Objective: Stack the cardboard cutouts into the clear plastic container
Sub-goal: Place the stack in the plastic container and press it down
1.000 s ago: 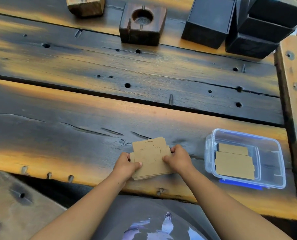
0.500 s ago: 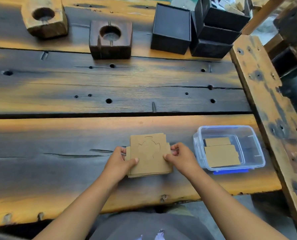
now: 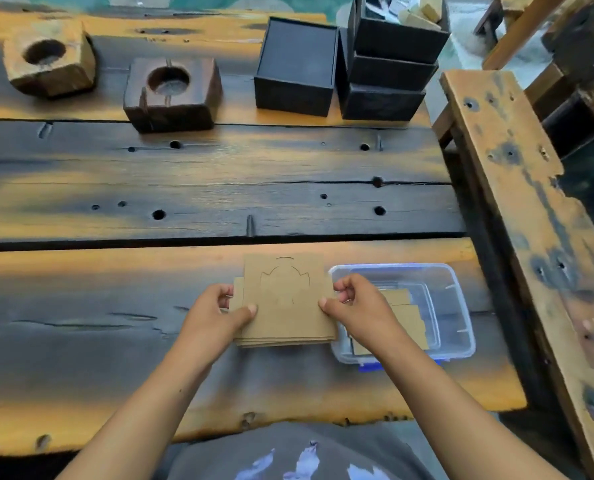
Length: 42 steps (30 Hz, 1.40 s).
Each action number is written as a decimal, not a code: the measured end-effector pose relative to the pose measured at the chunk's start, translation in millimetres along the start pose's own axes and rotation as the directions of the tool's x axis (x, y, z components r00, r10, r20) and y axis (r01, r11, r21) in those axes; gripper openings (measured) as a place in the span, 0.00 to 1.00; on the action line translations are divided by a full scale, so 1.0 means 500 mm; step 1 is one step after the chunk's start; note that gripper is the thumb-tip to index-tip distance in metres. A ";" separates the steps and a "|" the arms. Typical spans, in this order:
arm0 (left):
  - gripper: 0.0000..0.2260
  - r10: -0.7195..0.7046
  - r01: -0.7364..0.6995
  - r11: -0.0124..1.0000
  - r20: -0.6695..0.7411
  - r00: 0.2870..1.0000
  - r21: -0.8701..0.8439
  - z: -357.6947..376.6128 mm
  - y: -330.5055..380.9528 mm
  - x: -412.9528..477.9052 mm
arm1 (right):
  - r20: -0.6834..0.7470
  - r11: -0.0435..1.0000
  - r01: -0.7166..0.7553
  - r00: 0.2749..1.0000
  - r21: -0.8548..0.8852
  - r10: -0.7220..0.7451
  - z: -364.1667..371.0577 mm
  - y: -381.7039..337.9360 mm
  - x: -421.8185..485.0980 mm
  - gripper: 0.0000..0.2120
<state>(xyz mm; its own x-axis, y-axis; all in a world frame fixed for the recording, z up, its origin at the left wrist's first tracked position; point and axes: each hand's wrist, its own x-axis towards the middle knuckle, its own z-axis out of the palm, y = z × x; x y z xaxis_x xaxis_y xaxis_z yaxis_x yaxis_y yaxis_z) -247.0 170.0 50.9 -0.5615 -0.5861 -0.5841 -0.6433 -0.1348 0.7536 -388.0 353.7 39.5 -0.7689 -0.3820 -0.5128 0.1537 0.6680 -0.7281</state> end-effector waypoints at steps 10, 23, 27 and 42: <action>0.12 0.072 -0.069 0.983 -0.012 0.997 0.172 0.266 0.086 -0.030 | 0.064 0.995 0.038 0.997 -0.093 -0.032 -0.251 0.110 0.072 0.13; 0.08 0.058 -0.111 0.907 0.143 0.988 0.406 0.356 0.065 -0.029 | 0.083 0.982 -0.064 0.993 -0.180 0.080 -0.297 0.195 0.065 0.13; 0.12 0.014 -0.102 0.871 0.184 0.983 0.481 0.374 0.068 -0.014 | 0.060 0.978 -0.080 0.994 -0.194 0.093 -0.289 0.216 0.065 0.11; 0.12 -0.140 0.017 0.839 0.186 0.972 0.544 0.448 0.026 0.008 | 0.101 0.921 -0.101 0.984 -0.376 0.149 -0.287 0.251 0.098 0.10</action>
<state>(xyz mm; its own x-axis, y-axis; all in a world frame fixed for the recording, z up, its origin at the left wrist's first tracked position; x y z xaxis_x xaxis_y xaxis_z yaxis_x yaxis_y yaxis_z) -374.3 345.0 -9.4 -0.5526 -0.4022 -0.7300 -0.8323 0.3119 0.4581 -495.3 510.5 -12.0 -0.6703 -0.3407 -0.6593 -0.0140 0.8940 -0.4478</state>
